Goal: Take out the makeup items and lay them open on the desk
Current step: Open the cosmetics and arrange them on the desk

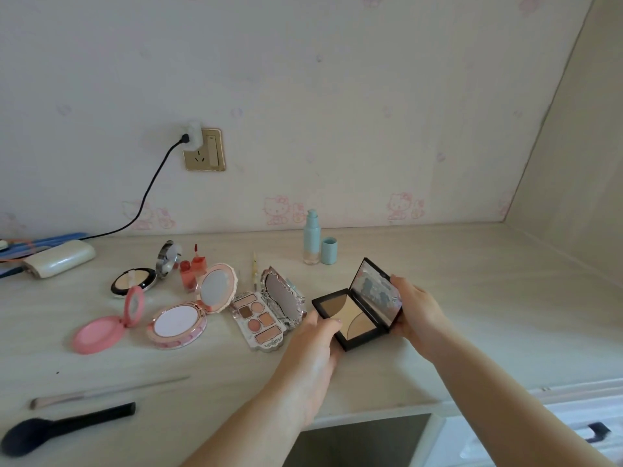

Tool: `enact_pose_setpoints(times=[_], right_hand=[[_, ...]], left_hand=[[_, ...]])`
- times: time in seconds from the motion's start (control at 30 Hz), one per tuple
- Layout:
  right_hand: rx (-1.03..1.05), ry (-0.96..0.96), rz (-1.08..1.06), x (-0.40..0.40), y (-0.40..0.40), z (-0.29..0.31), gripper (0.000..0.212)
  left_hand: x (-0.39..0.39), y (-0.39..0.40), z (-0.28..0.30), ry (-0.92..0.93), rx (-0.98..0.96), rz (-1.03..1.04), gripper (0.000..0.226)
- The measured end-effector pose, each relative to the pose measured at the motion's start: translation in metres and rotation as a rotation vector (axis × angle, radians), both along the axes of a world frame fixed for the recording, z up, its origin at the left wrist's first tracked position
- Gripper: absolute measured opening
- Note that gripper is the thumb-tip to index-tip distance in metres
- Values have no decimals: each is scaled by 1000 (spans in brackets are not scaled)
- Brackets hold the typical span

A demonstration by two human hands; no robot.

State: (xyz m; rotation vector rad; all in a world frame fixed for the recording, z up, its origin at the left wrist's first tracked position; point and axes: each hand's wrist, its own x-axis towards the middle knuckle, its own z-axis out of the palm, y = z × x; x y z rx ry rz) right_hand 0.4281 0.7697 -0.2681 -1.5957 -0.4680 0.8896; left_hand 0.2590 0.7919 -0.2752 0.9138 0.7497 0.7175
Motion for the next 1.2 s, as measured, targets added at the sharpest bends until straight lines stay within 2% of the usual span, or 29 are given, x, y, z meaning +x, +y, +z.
enact_pose_setpoints(times=[0.13,0.23,0.27,0.4,0.5,0.57,0.63,0.67,0.77,0.83,0.9,0.97,1.13,1.2], right_hand=[[-20,-34,4,2,6,-1,32],[-40,-105,35,7,14,-9,47],[-31,-120,44,6,15,-10,47],[-52,-156,-40,6,17,-9,46],[-39,-128,-45,9,20,-15,50],[-44,-123,-38,17,24,-24,62],[-53,-114,-18,25,28,-33,63],[-46,-106,-17,28,30,-37,65],[-8,-61,-29,29,32,-35,73],[-10,-32,-35,15,25,-17,61],[-6,-5,-25,13,26,-11,42],[1,9,-13,14,27,-10,32],[37,64,-3,18,29,-10,26],[54,75,1,18,27,-10,24]], left_hand=[[2,3,3,118,38,-16,42],[5,5,2,74,-52,31,14],[5,6,2,79,-67,40,12],[6,2,7,85,-43,27,38],[6,2,8,53,-58,28,32],[6,2,8,38,-57,44,37],[6,1,8,45,-34,51,38],[6,-1,10,55,-21,47,45],[10,-2,8,50,-5,32,102],[12,-6,10,41,28,30,110],[14,-7,9,42,46,53,101],[16,-8,8,56,79,80,93],[17,-6,8,32,79,115,99],[18,-7,8,35,84,106,95]])
